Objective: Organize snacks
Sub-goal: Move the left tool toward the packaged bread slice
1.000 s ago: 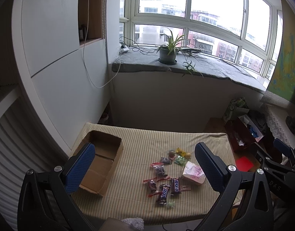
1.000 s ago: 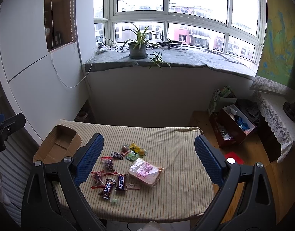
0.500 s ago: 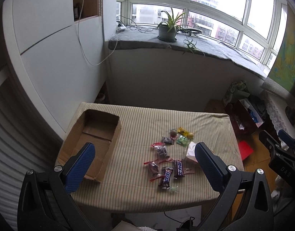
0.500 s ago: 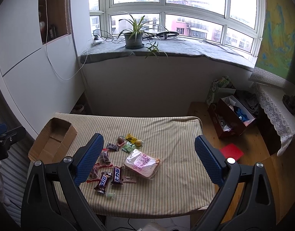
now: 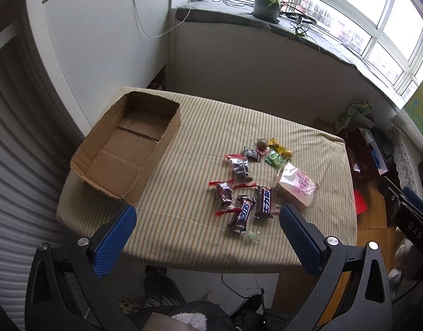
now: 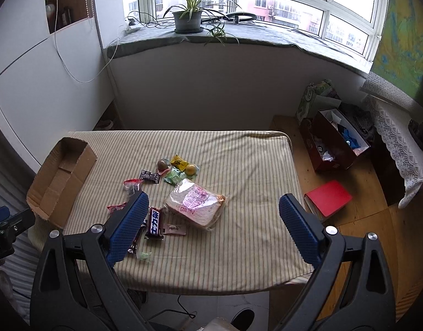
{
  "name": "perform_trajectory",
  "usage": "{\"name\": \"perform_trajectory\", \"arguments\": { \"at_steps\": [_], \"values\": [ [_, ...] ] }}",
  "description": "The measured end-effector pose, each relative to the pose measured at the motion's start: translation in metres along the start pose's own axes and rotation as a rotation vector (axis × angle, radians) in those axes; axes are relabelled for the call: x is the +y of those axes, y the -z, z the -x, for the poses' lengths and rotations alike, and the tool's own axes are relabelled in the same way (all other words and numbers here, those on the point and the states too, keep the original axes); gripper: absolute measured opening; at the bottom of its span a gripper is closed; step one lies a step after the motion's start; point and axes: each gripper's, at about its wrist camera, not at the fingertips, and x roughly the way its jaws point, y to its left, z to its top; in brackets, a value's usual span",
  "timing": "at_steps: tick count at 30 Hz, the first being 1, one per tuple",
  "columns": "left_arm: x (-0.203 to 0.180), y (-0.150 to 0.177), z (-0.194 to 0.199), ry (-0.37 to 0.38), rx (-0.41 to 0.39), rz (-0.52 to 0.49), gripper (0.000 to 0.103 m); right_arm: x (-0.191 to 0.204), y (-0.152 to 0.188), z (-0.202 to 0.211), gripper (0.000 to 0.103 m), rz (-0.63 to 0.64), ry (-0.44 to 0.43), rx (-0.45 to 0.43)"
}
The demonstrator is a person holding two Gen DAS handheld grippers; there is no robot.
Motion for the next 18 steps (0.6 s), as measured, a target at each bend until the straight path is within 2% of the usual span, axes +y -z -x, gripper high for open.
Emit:
{"name": "perform_trajectory", "arguments": {
  "at_steps": [8, 15, 18],
  "values": [
    [-0.007, 0.003, -0.012, 0.033, 0.076, 0.016, 0.103, -0.005, 0.003, -0.015, 0.097, -0.019, -0.004, 0.038],
    [-0.025, -0.001, -0.002, 0.135, 0.015, -0.038, 0.103, -0.016, -0.003, -0.03, 0.097, -0.045, 0.001, 0.049],
    [-0.032, -0.006, -0.005, 0.169, 0.028, -0.051, 0.103, -0.02, -0.006, -0.036, 0.097, -0.048, 0.007, 0.055]
  ]
}}
